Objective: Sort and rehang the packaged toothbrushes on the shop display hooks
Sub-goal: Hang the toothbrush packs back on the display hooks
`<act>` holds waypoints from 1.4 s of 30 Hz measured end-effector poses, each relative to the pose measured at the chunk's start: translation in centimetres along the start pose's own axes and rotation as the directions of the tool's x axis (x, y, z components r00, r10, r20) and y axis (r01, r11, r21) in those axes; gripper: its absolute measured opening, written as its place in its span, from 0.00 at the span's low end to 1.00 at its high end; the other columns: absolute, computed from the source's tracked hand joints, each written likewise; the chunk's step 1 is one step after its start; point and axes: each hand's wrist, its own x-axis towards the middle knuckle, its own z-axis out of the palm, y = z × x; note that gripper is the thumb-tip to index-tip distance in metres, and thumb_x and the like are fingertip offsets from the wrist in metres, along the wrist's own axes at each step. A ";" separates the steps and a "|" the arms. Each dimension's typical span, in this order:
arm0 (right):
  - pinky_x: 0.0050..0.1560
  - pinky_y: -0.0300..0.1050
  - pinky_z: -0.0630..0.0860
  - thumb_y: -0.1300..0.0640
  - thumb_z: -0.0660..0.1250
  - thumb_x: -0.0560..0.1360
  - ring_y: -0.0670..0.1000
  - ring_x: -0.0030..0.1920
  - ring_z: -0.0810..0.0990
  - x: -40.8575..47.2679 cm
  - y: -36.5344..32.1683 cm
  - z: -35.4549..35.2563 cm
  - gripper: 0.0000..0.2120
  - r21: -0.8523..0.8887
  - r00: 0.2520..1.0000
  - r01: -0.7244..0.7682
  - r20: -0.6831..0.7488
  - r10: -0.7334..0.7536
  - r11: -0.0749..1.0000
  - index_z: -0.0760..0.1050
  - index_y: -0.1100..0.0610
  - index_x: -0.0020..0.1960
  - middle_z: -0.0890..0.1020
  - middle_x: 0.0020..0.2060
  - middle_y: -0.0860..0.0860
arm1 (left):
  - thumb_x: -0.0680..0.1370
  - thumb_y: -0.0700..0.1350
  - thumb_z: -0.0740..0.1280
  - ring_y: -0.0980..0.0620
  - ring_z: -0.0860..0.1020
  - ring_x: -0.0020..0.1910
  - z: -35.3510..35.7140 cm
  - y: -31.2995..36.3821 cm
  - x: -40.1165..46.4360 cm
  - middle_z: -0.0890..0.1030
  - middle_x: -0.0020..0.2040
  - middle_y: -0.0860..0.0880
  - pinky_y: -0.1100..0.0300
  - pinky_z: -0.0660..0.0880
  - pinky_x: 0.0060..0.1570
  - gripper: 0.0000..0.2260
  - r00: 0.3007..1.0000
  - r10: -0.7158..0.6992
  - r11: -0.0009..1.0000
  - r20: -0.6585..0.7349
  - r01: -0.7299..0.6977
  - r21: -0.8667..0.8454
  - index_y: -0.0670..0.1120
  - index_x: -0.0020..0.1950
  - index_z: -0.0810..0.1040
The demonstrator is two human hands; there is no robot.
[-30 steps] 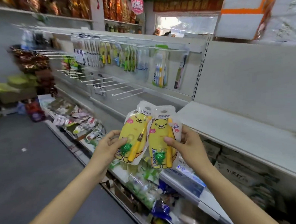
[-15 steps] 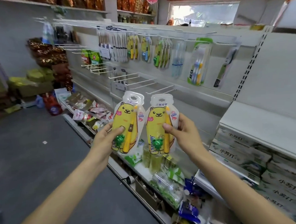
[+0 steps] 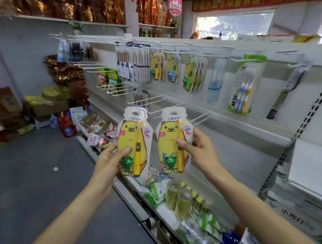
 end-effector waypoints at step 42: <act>0.42 0.36 0.79 0.67 0.70 0.76 0.44 0.44 0.86 25.6 6.8 22.6 0.12 -0.140 0.895 -0.041 -0.445 -0.026 0.989 0.79 0.53 0.54 0.87 0.43 0.45 | 0.74 0.38 0.72 0.50 0.86 0.49 -18.1 3.7 38.5 0.87 0.50 0.49 0.61 0.82 0.41 0.13 0.914 -0.025 0.998 0.406 0.002 0.057 0.46 0.58 0.79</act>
